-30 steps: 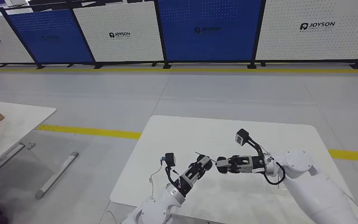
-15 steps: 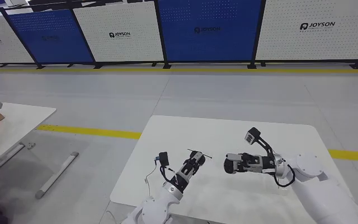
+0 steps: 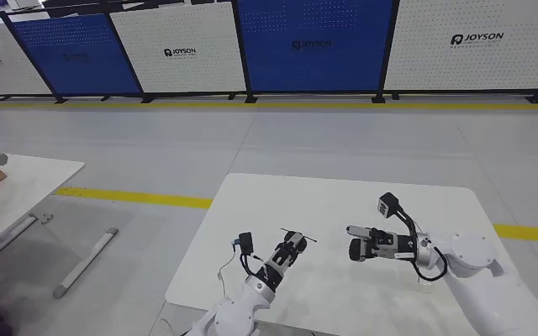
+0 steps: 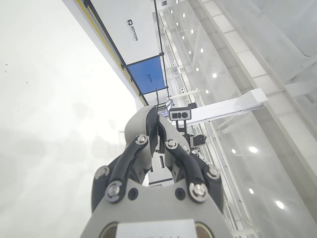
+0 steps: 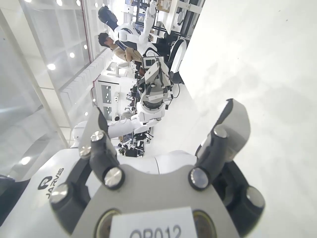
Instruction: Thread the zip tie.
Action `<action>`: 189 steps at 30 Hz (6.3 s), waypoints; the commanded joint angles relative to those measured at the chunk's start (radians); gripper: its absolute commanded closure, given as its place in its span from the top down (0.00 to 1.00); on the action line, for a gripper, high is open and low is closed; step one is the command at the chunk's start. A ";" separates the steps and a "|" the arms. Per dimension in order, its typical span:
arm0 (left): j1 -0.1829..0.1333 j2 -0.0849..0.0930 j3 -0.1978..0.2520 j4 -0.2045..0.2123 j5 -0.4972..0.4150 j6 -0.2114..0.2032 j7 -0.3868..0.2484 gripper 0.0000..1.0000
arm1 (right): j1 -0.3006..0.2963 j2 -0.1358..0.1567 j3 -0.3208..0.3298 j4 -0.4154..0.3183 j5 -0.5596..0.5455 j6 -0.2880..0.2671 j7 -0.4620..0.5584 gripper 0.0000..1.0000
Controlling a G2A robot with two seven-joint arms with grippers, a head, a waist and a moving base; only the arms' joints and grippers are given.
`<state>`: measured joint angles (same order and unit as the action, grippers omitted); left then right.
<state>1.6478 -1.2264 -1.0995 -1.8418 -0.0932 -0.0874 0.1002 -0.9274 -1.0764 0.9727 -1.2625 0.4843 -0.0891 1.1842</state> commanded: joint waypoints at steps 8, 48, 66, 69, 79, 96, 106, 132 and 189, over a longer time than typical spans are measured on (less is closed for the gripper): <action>0.003 0.002 -0.018 -0.010 -0.183 0.102 -0.153 0.00 | 0.029 0.040 -0.011 0.034 0.059 0.037 0.206 1.00; 0.157 0.026 -0.263 -0.401 -0.527 0.079 -0.304 0.00 | 0.088 0.079 -0.122 0.052 0.106 0.093 0.206 1.00; 0.049 0.024 -0.136 -0.139 -0.076 0.163 -0.161 0.00 | 0.088 0.079 -0.122 0.052 0.106 0.093 0.206 1.00; 0.049 0.024 -0.136 -0.139 -0.076 0.163 -0.161 0.00 | 0.088 0.079 -0.122 0.052 0.106 0.093 0.206 1.00; 0.049 0.024 -0.136 -0.139 -0.076 0.163 -0.161 0.00 | 0.088 0.079 -0.122 0.052 0.106 0.093 0.206 1.00; 0.145 0.026 -0.166 -0.374 -0.044 0.033 -0.100 0.00 | 0.088 0.079 -0.122 0.052 0.106 0.093 0.206 1.00; 0.122 0.027 -0.145 -0.287 0.034 0.054 -0.115 0.00 | 0.088 0.079 -0.122 0.052 0.106 0.093 0.206 1.00; 0.082 0.028 -0.126 -0.132 0.152 0.095 -0.134 0.00 | 0.088 0.079 -0.122 0.052 0.106 0.093 0.206 1.00; 0.183 0.038 -0.082 -0.263 0.214 0.025 -0.201 0.00 | 0.088 0.079 -0.122 0.052 0.106 0.093 0.206 1.00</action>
<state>1.8305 -1.1885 -1.1809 -2.1044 0.1228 -0.0616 -0.1014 -0.8399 -0.9970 0.8507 -1.2108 0.5903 0.0041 1.3900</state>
